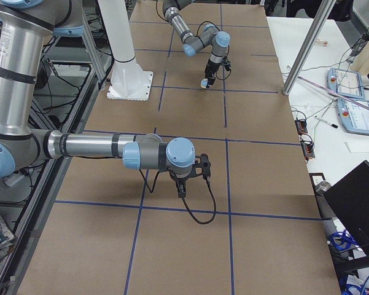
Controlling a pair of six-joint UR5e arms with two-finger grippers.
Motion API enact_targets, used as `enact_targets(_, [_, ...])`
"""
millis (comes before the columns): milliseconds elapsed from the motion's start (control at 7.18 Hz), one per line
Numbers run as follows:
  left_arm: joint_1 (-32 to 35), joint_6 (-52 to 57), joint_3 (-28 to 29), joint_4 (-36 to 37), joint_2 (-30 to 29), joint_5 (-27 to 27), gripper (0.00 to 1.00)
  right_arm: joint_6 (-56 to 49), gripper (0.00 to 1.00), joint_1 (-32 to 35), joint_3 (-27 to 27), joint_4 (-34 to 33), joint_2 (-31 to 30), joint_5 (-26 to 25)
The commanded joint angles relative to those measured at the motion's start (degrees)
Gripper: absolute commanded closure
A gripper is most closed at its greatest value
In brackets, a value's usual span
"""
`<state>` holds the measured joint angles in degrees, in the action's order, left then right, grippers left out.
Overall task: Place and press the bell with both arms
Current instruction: 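Lower the bell onto the grid crossing and open the left gripper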
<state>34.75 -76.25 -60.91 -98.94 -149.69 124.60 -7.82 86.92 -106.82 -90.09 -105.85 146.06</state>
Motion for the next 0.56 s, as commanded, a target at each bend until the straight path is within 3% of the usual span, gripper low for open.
enact_targets(0, [-0.29, 0.23, 1.14, -1.08, -0.34, -2.25, 0.76, 0.00, 0.00, -0.09, 0.03, 0.00, 0.03, 0.19])
enact_targets(139, [-0.47, 0.66, 1.23, -2.21, -0.34, -3.56, 0.43, 0.08, 0.00, -0.09, 0.03, 0.00, 0.03, 0.19])
enact_targets(279, [-0.56, 0.93, 1.23, -3.44, -0.34, -4.70, 0.23, 0.08, 0.00, -0.17, 0.03, 0.00, 0.03, 0.19])
enact_targets(418, [-0.21, 1.02, 1.15, -3.45, -0.34, -5.84, 0.12, 0.17, 0.00, -0.17, 0.03, 0.00, 0.12, 0.28])
